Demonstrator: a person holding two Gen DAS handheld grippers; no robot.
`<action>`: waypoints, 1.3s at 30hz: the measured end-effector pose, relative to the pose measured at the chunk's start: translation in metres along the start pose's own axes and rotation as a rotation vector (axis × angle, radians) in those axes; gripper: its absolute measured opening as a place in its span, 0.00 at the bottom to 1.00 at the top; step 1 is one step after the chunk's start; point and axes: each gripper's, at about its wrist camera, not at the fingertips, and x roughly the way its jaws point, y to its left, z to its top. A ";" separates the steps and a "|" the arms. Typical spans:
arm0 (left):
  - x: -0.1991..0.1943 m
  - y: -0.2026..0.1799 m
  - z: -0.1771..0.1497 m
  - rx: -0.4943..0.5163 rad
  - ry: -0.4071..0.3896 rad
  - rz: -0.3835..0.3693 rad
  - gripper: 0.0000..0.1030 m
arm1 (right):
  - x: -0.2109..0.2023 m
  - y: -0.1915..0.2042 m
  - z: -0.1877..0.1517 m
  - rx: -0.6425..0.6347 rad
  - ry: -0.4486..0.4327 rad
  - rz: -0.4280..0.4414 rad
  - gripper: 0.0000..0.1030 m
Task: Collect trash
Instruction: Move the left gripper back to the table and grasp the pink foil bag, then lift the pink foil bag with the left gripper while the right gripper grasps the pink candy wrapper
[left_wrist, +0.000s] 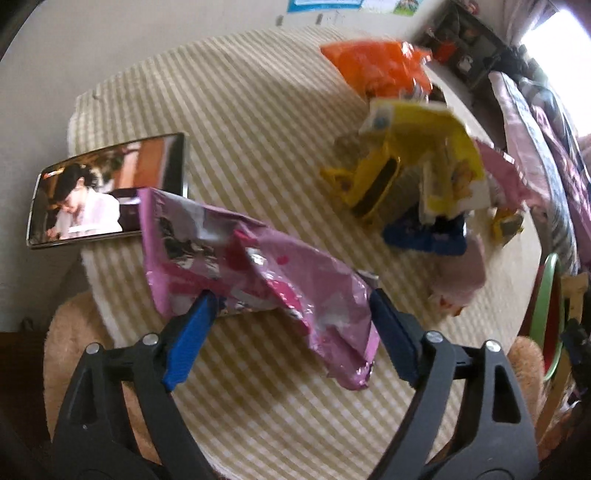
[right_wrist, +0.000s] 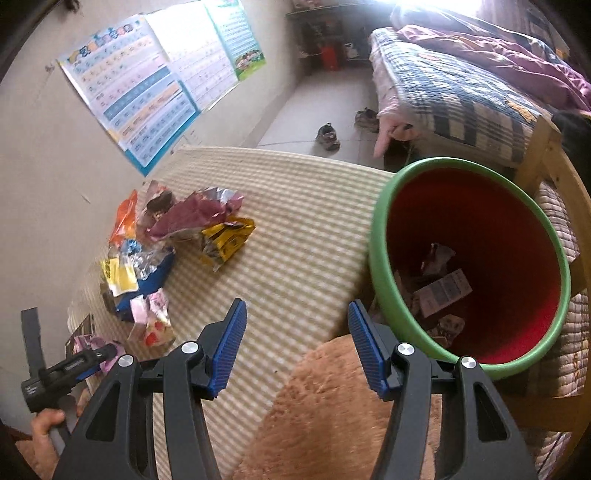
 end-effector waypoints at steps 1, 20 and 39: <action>0.001 -0.003 0.000 0.015 0.001 -0.007 0.79 | 0.001 0.003 -0.001 -0.006 0.002 0.001 0.55; -0.012 -0.036 -0.017 0.194 0.019 -0.151 0.24 | 0.016 0.034 -0.008 -0.058 0.062 0.088 0.55; -0.024 0.000 -0.015 0.026 0.021 -0.169 0.50 | 0.117 0.135 -0.001 -0.188 0.272 0.223 0.55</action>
